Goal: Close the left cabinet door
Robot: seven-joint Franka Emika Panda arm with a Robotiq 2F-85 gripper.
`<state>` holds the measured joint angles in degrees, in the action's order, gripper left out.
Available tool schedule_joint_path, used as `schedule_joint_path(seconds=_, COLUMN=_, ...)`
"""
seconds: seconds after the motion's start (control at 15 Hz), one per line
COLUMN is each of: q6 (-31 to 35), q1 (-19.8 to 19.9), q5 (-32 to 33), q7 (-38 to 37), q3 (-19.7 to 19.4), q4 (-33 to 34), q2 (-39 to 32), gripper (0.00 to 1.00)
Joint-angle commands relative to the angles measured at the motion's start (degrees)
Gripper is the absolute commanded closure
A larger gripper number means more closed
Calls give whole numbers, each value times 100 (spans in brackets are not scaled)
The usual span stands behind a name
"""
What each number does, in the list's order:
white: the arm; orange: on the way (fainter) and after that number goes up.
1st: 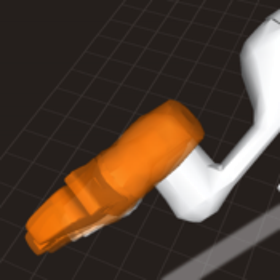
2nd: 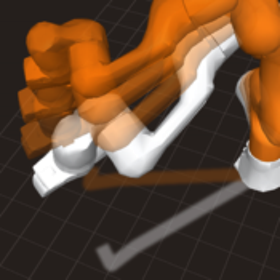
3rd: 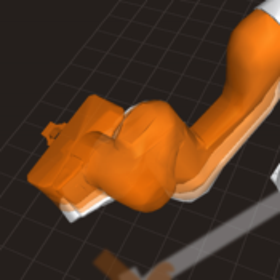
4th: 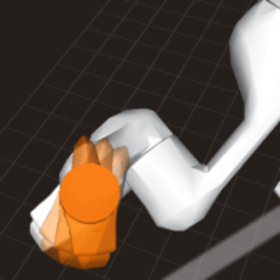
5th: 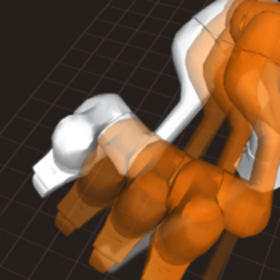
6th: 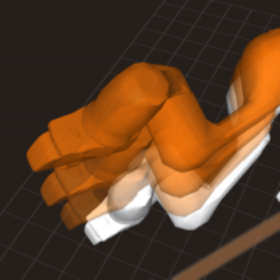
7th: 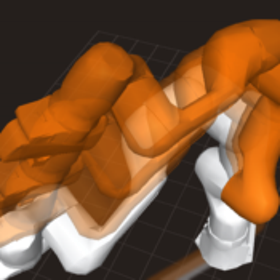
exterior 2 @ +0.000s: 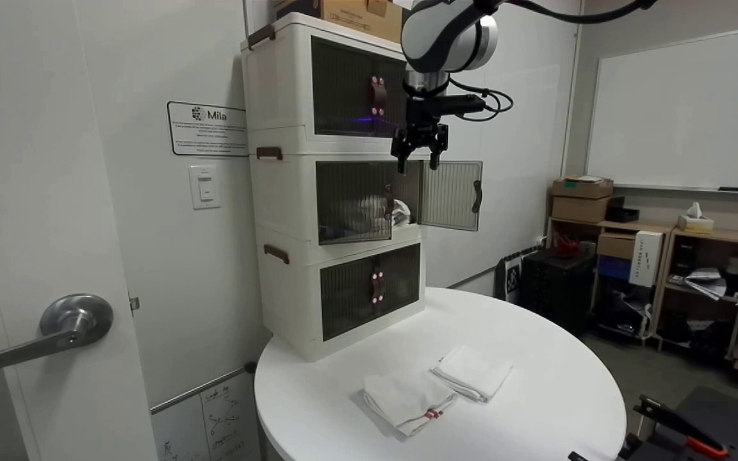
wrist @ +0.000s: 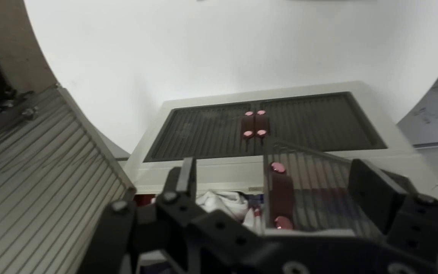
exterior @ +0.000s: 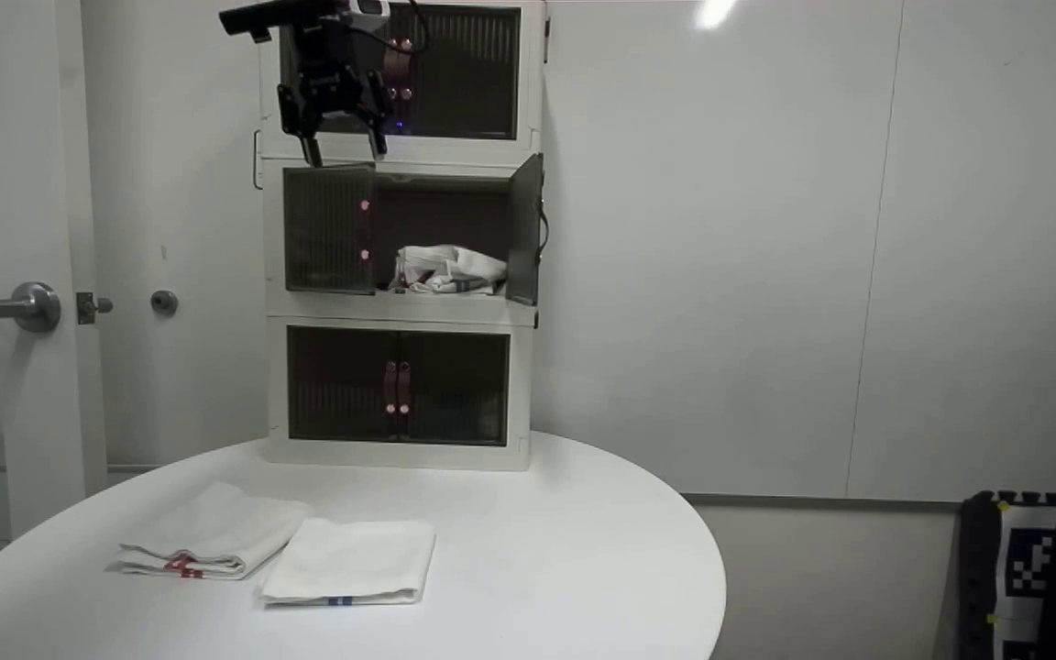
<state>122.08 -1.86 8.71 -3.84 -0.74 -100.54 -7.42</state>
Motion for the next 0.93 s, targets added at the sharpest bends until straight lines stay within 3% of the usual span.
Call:
schedule_joint_path(seconds=0.0, q6=47, q1=50, q5=-840, q7=1066, q3=208, q4=-590, q2=554, gripper=0)
schedule_joint_path(seconds=0.13, q6=295, q1=-37, q5=-908, q7=1143, q3=278, q4=-666, q2=523, gripper=0)
schedule_joint_path(seconds=0.4, q6=1055, q1=-201, q5=-457, q7=788, q3=424, q4=-785, q2=231, gripper=0)
schedule_joint_path(seconds=0.87, q6=2901, q1=-516, q5=1180, q7=-1031, q3=164, q4=-613, q2=-598, gripper=0)
